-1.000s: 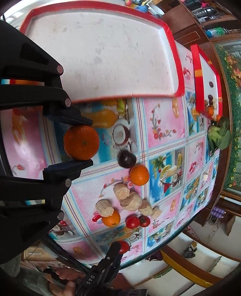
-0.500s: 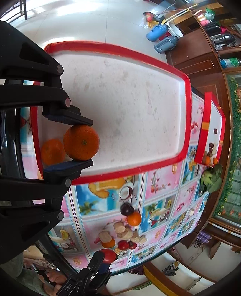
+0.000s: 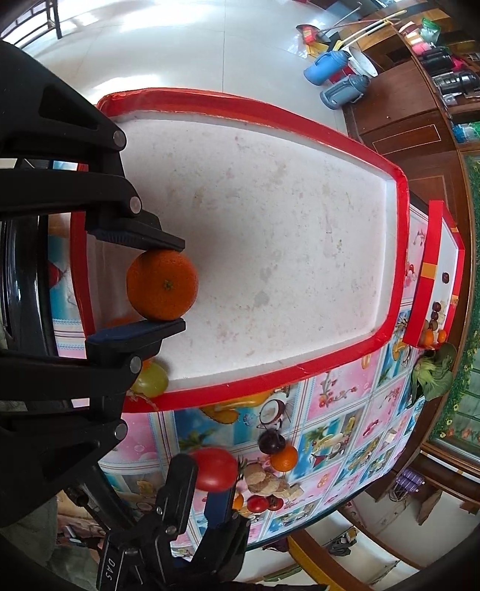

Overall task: Organize fruits
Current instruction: 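Carry the orange into the tray and open the left tool while the right tool carries the tomato, then lower the tomato into the tray and open the right tool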

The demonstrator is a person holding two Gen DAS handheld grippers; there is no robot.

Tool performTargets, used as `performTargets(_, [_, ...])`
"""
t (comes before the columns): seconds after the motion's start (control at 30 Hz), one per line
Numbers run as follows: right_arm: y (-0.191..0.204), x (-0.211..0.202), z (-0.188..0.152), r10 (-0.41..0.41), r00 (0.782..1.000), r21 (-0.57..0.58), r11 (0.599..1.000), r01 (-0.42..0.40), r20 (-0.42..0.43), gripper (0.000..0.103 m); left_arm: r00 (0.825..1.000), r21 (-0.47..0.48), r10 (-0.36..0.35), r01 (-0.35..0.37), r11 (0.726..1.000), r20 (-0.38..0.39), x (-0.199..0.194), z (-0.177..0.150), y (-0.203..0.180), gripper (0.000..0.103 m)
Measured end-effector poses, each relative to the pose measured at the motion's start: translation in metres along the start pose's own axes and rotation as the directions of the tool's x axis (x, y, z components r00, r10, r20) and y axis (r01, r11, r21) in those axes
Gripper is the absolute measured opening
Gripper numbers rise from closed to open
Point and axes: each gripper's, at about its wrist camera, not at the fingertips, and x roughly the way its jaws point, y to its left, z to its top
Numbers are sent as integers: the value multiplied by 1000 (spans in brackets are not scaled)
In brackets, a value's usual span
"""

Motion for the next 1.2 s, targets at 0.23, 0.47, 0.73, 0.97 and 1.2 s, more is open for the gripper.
performTargets(0.23, [10, 27, 14, 38, 999, -33, 999, -39, -31, 32, 1000, 9, 1, -1, 1000, -26, 5, -6, 10, 33])
performTargets(0.47, [17, 58, 23, 19, 996, -80, 996, -26, -88, 32, 1000, 19, -9, 10, 1000, -30, 8, -8, 12, 33])
performTargets(0.73, [22, 80, 17, -12, 992, -159, 987, -7, -123, 32, 999, 54, -18, 21, 998, -50, 7, -11, 9, 33])
performTargets(0.97, [25, 85, 18, -36, 990, -169, 985, 12, -137, 33, 998, 36, -36, 38, 999, -58, 7, -11, 11, 34])
performTargets(1.2, [24, 71, 19, -35, 994, -145, 989, 20, -105, 45, 998, 23, -22, 24, 999, -59, 5, -12, 12, 55])
